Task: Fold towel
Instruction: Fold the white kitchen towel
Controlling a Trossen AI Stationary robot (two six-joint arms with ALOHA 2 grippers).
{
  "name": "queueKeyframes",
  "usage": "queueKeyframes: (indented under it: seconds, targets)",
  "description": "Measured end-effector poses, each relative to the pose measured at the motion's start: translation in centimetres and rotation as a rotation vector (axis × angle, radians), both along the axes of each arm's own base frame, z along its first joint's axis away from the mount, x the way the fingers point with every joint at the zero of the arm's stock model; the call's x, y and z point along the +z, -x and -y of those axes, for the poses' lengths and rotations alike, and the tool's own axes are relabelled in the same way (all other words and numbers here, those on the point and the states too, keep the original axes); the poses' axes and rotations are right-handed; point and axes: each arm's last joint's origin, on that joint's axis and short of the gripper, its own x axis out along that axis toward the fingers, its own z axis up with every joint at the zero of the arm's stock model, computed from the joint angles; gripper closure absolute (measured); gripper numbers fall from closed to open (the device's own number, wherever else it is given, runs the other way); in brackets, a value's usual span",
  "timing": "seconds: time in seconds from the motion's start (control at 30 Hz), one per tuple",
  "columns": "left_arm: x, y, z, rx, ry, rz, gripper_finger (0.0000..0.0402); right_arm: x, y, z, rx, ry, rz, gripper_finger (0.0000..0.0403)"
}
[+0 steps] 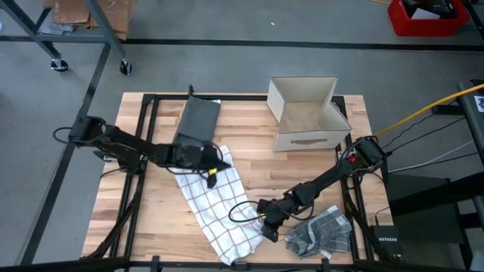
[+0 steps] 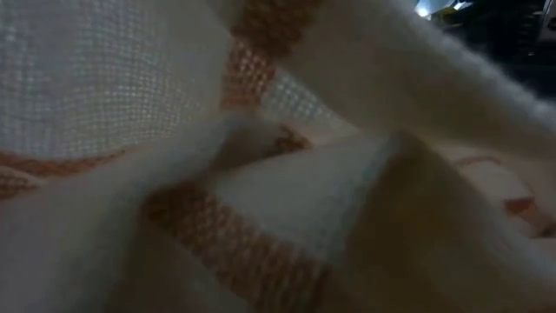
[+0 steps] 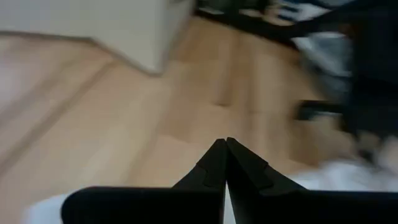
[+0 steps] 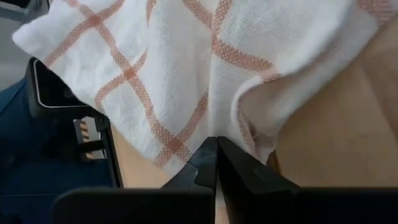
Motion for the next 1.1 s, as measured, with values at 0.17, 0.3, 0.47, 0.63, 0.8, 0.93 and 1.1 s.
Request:
queueKeyframes:
  seconds: [0.17, 0.3, 0.47, 0.63, 0.8, 0.93, 1.1]
  targets:
    - [0.0, 0.5, 3.0, -0.18, 0.13, -0.017, 0.0379, 0.0, 0.0, 0.0, 0.094, 0.029, 0.039, 0.038]
    - [-0.3, 1.3, 5.4, -0.261, 0.182, -0.065, 0.0335, 0.0, 0.1, -0.1, 0.123, 0.032, 0.049, 0.0345]
    - [-0.3, 2.2, 8.0, -0.382, 0.143, -0.064, 0.0272, 0.1, 0.1, -0.1, 0.232, 0.094, 0.122, 0.0277]
    - [-0.5, 3.3, 10.6, -0.527, -0.022, -0.047, 0.0242, 0.1, 0.1, -0.2, 0.475, 0.243, 0.285, 0.0226]
    - [-1.9, 4.1, 12.8, -0.548, -0.115, -0.077, 0.0239, 0.1, 0.1, -0.1, 0.594, 0.32, 0.365, 0.0204]
    - [-3.3, 4.5, 14.4, -0.6, -0.14, -0.127, 0.0239, 0.1, 0.1, -0.1, 0.664, 0.365, 0.408, 0.0203]
    - [-3.8, 3.9, 17.2, -0.703, -0.242, -0.118, 0.0238, -0.1, 0.3, 0.0, 0.748, 0.416, 0.426, 0.0203]
